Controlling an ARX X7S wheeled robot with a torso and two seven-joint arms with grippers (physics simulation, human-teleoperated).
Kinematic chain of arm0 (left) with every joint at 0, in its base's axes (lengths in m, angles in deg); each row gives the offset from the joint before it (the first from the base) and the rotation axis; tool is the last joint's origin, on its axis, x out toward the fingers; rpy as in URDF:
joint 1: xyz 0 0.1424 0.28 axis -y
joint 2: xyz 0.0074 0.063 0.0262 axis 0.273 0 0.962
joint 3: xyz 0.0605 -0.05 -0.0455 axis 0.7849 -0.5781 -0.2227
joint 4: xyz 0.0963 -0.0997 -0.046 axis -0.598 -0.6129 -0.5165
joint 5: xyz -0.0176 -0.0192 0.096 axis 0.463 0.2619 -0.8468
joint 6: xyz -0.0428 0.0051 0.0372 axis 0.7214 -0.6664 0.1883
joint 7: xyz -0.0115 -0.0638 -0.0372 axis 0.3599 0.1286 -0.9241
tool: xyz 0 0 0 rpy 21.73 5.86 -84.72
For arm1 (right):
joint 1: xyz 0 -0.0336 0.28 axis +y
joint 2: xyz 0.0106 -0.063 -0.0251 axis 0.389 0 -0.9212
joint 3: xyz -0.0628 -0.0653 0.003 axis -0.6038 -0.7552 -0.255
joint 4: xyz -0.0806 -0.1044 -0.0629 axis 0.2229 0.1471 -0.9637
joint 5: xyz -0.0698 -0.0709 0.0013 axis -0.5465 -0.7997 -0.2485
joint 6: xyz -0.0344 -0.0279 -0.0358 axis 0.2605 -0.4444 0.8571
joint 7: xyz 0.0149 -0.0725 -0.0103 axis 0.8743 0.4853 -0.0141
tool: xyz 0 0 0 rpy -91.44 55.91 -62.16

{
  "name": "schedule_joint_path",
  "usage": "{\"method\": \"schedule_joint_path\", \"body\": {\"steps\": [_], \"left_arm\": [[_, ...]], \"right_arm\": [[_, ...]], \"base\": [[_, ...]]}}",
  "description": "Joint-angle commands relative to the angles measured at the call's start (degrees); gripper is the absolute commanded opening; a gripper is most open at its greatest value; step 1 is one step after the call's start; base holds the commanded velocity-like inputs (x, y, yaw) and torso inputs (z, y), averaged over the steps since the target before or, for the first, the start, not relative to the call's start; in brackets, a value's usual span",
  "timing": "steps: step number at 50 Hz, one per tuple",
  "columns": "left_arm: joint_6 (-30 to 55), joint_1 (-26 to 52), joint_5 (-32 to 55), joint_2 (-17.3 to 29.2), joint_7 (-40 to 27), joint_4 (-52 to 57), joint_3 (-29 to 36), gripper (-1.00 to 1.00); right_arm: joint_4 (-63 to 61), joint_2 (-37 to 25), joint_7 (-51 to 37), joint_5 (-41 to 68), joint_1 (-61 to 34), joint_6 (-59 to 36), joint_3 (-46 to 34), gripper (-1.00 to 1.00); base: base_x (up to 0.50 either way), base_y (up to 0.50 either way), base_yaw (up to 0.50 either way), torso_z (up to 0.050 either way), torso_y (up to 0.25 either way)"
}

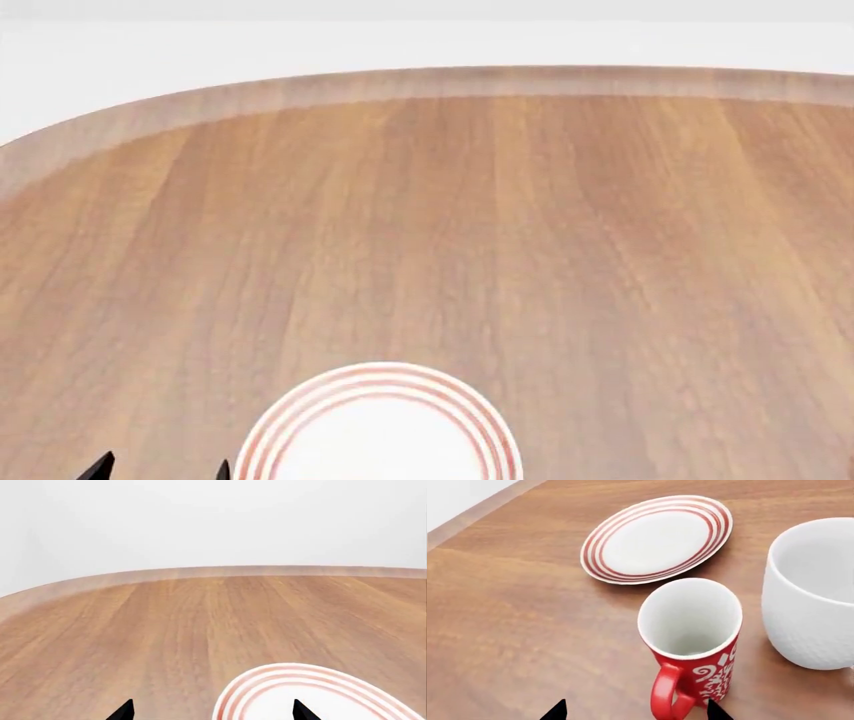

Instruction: Put the red mug on the left plate.

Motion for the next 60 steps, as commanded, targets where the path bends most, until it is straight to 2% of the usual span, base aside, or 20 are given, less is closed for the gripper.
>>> {"method": "schedule_joint_path", "body": {"steps": [1,60], "left_arm": [[-0.1,0.0,0.4,0.3,-0.2,0.0,0.3,1.00],[-0.7,0.4,1.8,1.5,-1.2,-0.4,1.7,1.00]], "right_arm": [[2.1,-0.5,-0.8,1.2,-1.2,0.2,0.0,1.00],[10.5,-2.4,-2.0,4.6,-5.5,2.0,-0.6,1.00]], "base": [[0.00,0.00,0.00,0.000,0.000],[0.00,0.00,0.00,0.000,0.000]]}}
